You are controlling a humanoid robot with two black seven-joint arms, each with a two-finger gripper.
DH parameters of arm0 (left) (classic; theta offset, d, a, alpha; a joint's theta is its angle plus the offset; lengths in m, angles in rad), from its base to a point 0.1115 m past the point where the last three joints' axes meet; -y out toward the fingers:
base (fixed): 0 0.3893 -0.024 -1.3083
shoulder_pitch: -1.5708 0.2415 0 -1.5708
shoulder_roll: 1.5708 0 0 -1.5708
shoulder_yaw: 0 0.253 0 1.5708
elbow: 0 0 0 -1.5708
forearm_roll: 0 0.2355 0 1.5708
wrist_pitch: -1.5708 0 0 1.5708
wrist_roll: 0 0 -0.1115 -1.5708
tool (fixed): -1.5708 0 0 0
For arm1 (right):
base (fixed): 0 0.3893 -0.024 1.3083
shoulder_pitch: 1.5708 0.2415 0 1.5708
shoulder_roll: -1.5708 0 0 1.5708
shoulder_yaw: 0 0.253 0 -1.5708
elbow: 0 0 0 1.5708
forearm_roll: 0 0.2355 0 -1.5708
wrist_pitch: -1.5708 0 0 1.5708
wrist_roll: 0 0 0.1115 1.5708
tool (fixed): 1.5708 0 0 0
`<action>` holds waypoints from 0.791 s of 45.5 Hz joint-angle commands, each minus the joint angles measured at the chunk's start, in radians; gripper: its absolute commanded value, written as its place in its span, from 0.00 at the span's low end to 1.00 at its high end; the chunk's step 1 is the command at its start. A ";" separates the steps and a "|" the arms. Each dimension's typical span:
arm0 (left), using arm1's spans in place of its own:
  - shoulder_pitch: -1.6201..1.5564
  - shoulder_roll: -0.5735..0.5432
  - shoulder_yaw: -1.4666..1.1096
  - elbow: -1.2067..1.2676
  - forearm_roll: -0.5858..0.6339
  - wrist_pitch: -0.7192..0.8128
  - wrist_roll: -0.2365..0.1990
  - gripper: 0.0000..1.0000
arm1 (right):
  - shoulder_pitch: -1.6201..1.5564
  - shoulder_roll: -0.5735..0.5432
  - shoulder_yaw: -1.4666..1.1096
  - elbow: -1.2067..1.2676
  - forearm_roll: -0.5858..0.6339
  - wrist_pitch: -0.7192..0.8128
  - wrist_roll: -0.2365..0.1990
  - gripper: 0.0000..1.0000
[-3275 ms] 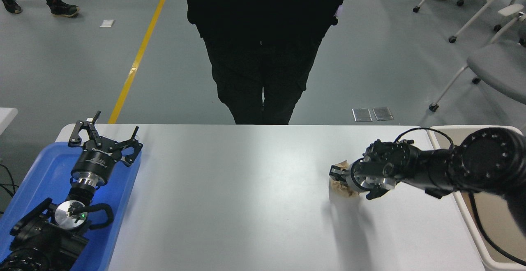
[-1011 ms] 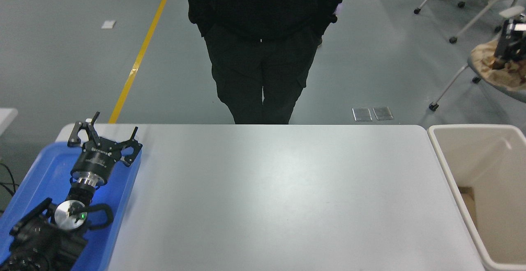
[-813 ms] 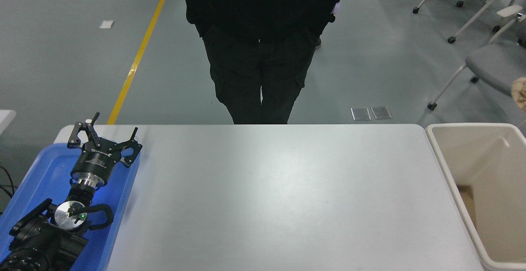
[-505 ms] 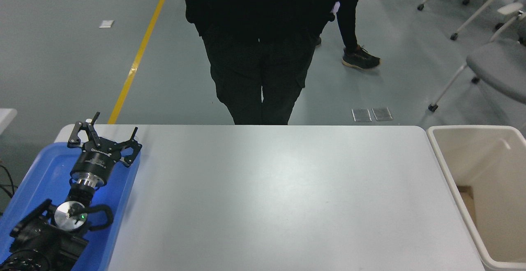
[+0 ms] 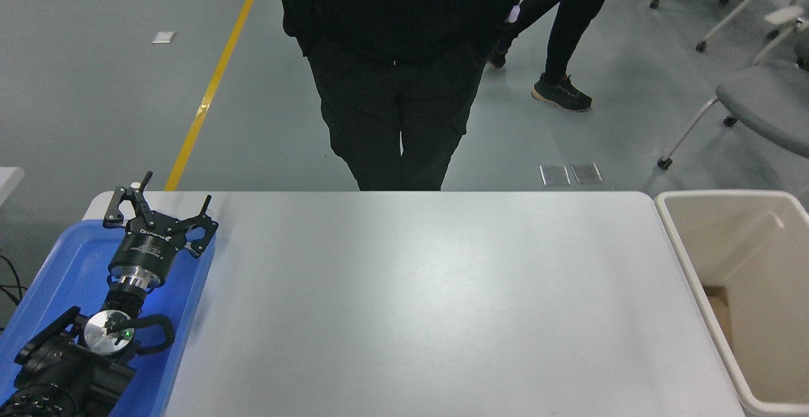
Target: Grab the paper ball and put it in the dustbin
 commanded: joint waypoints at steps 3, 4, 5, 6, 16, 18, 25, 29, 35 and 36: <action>0.000 0.000 -0.001 0.000 0.000 0.000 0.000 0.99 | -0.200 0.110 0.099 -0.189 -0.004 -0.078 0.000 0.00; 0.000 0.000 -0.001 0.000 0.000 0.000 0.000 0.99 | -0.206 0.113 0.097 -0.190 -0.004 -0.082 0.000 0.00; 0.000 0.000 0.001 0.000 0.000 0.000 0.000 0.99 | -0.212 0.116 0.099 -0.190 -0.004 -0.088 0.000 0.00; 0.000 0.000 -0.001 0.000 0.000 0.000 0.000 0.99 | -0.217 0.119 0.097 -0.190 -0.004 -0.092 0.000 0.00; -0.001 -0.001 -0.001 0.000 0.000 0.000 0.000 0.99 | -0.266 0.143 0.098 -0.189 -0.007 -0.128 0.000 0.00; 0.000 0.000 -0.001 0.000 0.000 0.000 0.001 0.99 | -0.269 0.143 0.103 -0.189 -0.007 -0.133 -0.001 0.00; 0.000 0.000 0.001 0.000 0.000 0.000 0.000 0.99 | -0.277 0.142 0.106 -0.187 -0.004 -0.136 -0.001 0.00; 0.000 0.000 -0.001 0.000 0.000 0.000 0.000 0.99 | -0.277 0.142 0.106 -0.184 -0.005 -0.138 -0.001 0.07; 0.000 0.000 -0.001 0.000 0.000 0.000 0.001 0.99 | -0.267 0.133 0.106 -0.182 -0.005 -0.159 -0.001 0.81; -0.001 0.000 -0.001 0.000 0.000 0.000 0.000 0.99 | -0.264 0.133 0.106 -0.178 -0.005 -0.165 -0.001 0.83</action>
